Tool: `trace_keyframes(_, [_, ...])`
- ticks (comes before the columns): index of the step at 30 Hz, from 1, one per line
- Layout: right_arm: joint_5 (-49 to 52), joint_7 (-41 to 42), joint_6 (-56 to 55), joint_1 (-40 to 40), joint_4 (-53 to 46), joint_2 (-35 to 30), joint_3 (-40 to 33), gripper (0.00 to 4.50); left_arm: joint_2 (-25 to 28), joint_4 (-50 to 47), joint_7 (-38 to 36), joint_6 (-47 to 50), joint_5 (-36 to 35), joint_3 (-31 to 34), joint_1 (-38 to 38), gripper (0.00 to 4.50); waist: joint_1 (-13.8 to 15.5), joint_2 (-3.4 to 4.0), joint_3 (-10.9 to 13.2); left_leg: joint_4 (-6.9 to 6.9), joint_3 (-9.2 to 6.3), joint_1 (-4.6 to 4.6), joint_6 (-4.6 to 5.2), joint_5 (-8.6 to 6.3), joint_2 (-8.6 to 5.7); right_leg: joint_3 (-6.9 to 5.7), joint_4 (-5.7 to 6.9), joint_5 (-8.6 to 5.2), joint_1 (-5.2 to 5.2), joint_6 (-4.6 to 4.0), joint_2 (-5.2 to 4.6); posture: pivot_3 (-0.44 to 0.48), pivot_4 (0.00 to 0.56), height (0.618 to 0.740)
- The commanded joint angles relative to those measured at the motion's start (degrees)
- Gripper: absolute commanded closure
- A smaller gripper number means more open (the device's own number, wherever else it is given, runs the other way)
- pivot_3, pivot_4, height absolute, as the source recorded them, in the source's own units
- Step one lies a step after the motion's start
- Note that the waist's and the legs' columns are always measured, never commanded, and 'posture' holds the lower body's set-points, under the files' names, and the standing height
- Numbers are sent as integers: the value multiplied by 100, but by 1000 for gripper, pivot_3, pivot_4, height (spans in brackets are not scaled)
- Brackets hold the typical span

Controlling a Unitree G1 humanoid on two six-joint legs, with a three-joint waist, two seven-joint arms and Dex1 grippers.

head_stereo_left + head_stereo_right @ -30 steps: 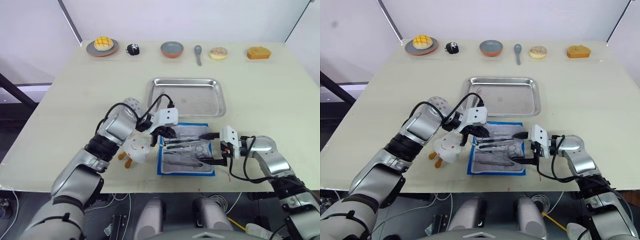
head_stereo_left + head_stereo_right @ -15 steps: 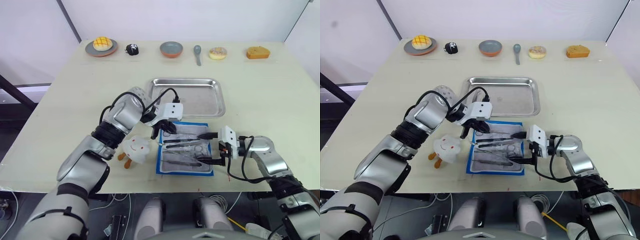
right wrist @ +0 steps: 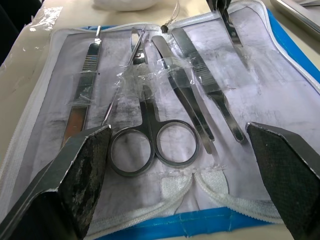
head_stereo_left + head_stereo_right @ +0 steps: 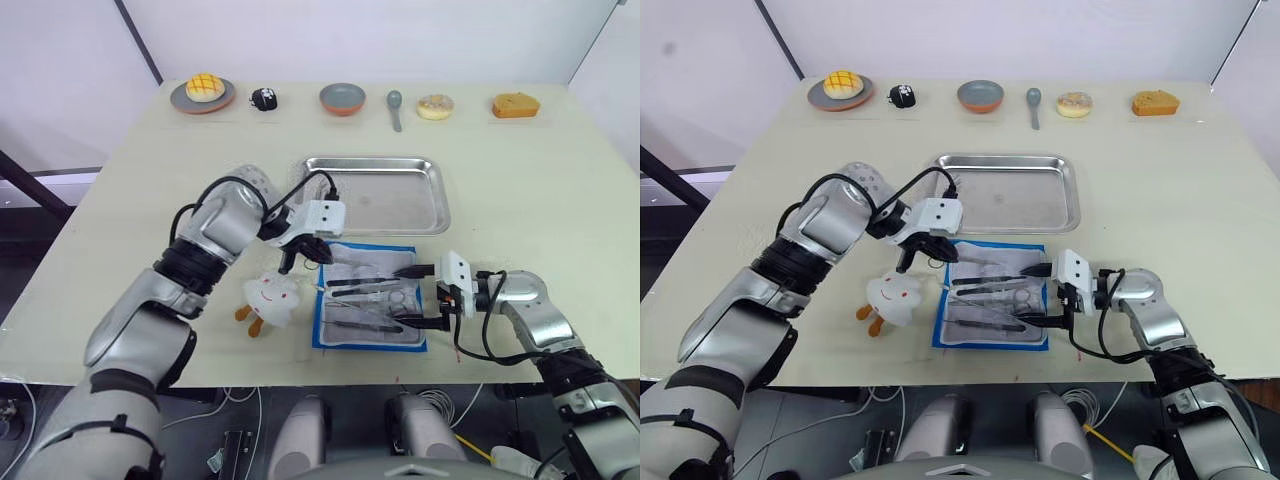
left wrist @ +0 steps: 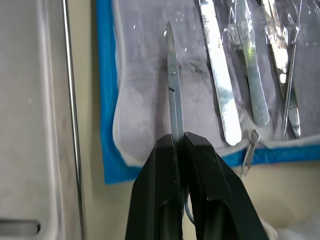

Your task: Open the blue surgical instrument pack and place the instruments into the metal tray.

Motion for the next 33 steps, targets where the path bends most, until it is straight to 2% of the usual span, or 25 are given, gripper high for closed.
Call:
trace_keyframes(1, [-298,43,154,178,416,-13,313,0,265,-375,-51,-8,-213,429,97,4377,6,0,0,0,-3,-1,0,0,0,-3,0,0,1,0,0,0,150,740])
trace_keyframes(6, [-279,108,159,179,405,-34,307,0,785,-729,-109,35,-478,885,411,4377,6,0,0,1,2,0,0,0,2,1,0,0,0,0,-2,0,150,740])
trace_keyframes(9, [-267,137,166,178,402,-37,308,0,912,-923,30,195,-693,1193,522,4377,20,-1,0,0,-2,0,0,0,5,-3,0,-1,0,-2,-1,0,150,740])
trace_keyframes(14, [-245,172,189,187,377,-47,309,0,733,-1355,539,1109,-1186,1778,698,4377,25,-1,-1,1,-1,0,0,0,6,-4,0,-8,1,11,-4,0,150,740])
trace_keyframes(17, [-231,194,210,195,351,-54,311,0,249,-1620,1414,2200,-1473,2243,706,4377,27,-2,-1,2,-5,-1,0,0,8,-5,2,-9,1,13,-6,0,150,740])
trace_keyframes(21, [-216,218,235,180,338,-67,306,0,-364,-1984,2580,3227,-1406,2395,718,4377,27,-3,-1,5,-13,-2,0,0,7,-7,4,-9,2,15,-7,0,150,740])
trace_keyframes(25, [-208,245,262,152,317,-82,299,0,-1282,-2094,4059,4054,-1205,2646,569,4377,32,-4,-2,6,-24,-1,0,0,6,-6,10,1,2,-2,-11,0,150,740])
trace_keyframes(28, [-201,282,290,146,275,-110,304,0,-1968,-1715,5228,4594,-902,2741,197,4377,41,-6,-2,6,-33,-2,-1,0,1,-9,12,2,2,-2,-11,0,150,740])
trace_keyframes(33, [-181,300,331,167,210,-130,299,0,-2745,-742,6423,5277,-644,2880,-483,4377,41,-6,-2,7,-37,-2,-1,0,-12,-14,14,3,2,-1,-16,0,150,740])
